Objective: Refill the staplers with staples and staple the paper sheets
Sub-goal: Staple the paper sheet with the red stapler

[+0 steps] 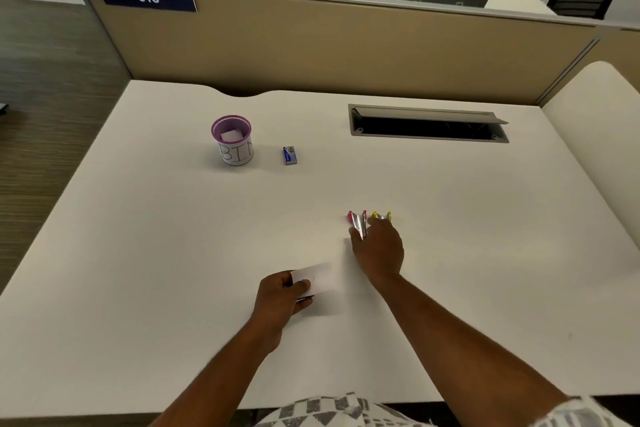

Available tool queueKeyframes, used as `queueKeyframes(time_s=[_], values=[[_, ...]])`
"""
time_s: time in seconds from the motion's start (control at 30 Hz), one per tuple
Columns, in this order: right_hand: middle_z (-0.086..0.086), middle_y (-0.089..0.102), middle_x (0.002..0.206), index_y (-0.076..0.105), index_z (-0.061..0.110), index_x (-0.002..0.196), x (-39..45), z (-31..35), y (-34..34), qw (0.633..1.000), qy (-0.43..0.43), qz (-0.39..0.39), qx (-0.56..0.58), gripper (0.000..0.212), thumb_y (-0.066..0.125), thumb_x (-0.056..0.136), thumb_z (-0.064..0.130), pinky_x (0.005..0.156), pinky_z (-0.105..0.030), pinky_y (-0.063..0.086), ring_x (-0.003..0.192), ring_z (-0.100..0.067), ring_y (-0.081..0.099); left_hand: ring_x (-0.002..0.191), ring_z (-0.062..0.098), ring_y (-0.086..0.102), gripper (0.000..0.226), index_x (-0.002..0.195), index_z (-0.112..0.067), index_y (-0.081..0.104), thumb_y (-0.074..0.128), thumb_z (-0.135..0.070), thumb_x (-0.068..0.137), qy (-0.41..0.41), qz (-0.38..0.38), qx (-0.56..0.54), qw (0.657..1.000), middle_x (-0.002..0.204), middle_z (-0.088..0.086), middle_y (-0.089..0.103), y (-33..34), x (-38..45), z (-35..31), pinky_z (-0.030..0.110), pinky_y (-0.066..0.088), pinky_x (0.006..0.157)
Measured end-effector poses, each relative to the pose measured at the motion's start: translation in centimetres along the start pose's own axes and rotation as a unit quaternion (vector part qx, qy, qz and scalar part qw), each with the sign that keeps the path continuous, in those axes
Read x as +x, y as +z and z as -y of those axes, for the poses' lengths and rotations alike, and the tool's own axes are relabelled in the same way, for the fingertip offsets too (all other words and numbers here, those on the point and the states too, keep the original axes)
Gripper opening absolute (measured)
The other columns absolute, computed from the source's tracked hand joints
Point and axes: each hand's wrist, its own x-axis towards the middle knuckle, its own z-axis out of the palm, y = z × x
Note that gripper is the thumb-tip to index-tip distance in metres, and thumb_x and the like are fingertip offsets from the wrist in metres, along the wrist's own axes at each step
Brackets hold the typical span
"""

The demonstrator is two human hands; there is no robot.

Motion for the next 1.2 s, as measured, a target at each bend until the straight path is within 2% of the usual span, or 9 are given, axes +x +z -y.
queueKeyframes(time_s=[0.1,0.2,0.3,0.4,0.57,0.7,0.87,1.1,1.2], values=[[0.000,0.072,0.097,0.071,0.017,0.099,-2.3,0.4,-0.6,0.984,0.040,-0.020,0.170,0.016,0.070,0.090,0.030,0.083,-0.038,0.054,0.088,-0.022,0.067,0.098,0.026,0.074,0.016,0.107,-0.007,0.072,0.065,-0.002,0.094,0.027,0.004,0.030,0.999,0.106,0.011,0.076,0.2,-0.1,-0.2,0.033,0.062,0.083],[-0.004,0.077,0.084,0.077,0.022,0.088,-5.3,1.4,-1.8,0.898,0.149,0.156,0.385,0.018,0.070,0.093,0.037,0.079,-0.042,0.062,0.076,-0.017,0.072,0.100,0.025,0.073,0.023,0.117,-0.005,0.071,0.065,-0.004,0.094,0.059,0.015,0.074,0.995,0.110,0.011,0.075,0.6,-0.5,-0.5,0.037,0.062,0.089],[-0.005,0.079,0.095,0.079,0.019,0.097,-7.9,1.5,-3.2,0.824,0.141,0.284,0.469,0.026,0.066,0.096,0.041,0.072,-0.032,0.063,0.088,-0.020,0.076,0.099,0.023,0.073,0.027,0.121,-0.007,0.070,0.066,-0.007,0.094,0.100,0.010,0.117,0.988,0.111,0.010,0.075,1.3,-0.9,-1.2,0.035,0.062,0.086],[-0.005,0.079,0.097,0.074,0.016,0.106,-9.2,1.1,-4.8,0.817,0.130,0.251,0.503,0.016,0.072,0.094,0.028,0.070,-0.026,0.060,0.086,-0.020,0.076,0.096,0.018,0.075,0.031,0.123,-0.013,0.070,0.068,-0.008,0.093,0.145,0.015,0.147,0.978,0.110,0.003,0.076,2.4,-1.7,-2.2,0.029,0.063,0.081],[-0.008,0.077,0.090,0.076,0.010,0.100,-9.2,1.2,-7.8,0.784,0.127,0.218,0.567,0.011,0.076,0.089,0.016,0.068,-0.028,0.059,0.077,-0.020,0.072,0.091,0.014,0.076,0.028,0.116,-0.016,0.074,0.072,-0.010,0.090,0.195,0.016,0.128,0.972,0.103,-0.003,0.079,3.8,-3.4,-4.4,0.029,0.063,0.076],[-0.013,0.077,0.092,0.077,0.011,0.096,-9.4,1.3,-10.0,0.786,0.095,0.203,0.577,0.025,0.085,0.076,0.023,0.069,-0.030,0.060,0.078,-0.026,0.074,0.086,0.014,0.077,0.024,0.111,-0.017,0.076,0.075,-0.010,0.087,0.208,0.009,0.103,0.973,0.096,-0.004,0.080,4.6,-4.7,-5.8,0.024,0.061,0.069],[-0.014,0.077,0.092,0.079,0.014,0.096,-9.8,1.6,-11.3,0.767,0.074,0.199,0.605,0.034,0.087,0.069,0.033,0.071,-0.032,0.061,0.078,-0.026,0.074,0.081,0.020,0.077,0.024,0.109,-0.013,0.077,0.078,-0.014,0.085,0.213,0.022,0.103,0.971,0.092,0.000,0.080,4.8,-6.1,-7.3,0.030,0.063,0.071],[-0.006,0.077,0.086,0.080,0.021,0.086,-10.0,2.1,-11.7,0.767,0.077,0.165,0.615,0.027,0.083,0.068,0.041,0.064,-0.028,0.059,0.075,-0.020,0.071,0.084,0.018,0.077,0.024,0.108,-0.016,0.077,0.080,-0.017,0.084,0.242,0.017,0.130,0.961,0.093,-0.003,0.080,5.3,-7.0,-7.2,0.034,0.064,0.073],[-0.004,0.077,0.086,0.080,0.022,0.087,-9.9,2.0,-11.6,0.795,0.087,0.125,0.587,0.016,0.082,0.077,0.034,0.065,-0.027,0.059,0.074,-0.020,0.072,0.085,0.016,0.075,0.035,0.119,-0.023,0.069,0.078,-0.025,0.085,0.266,-0.006,0.155,0.952,0.095,-0.004,0.077,5.7,-7.2,-7.0,0.035,0.064,0.074]])
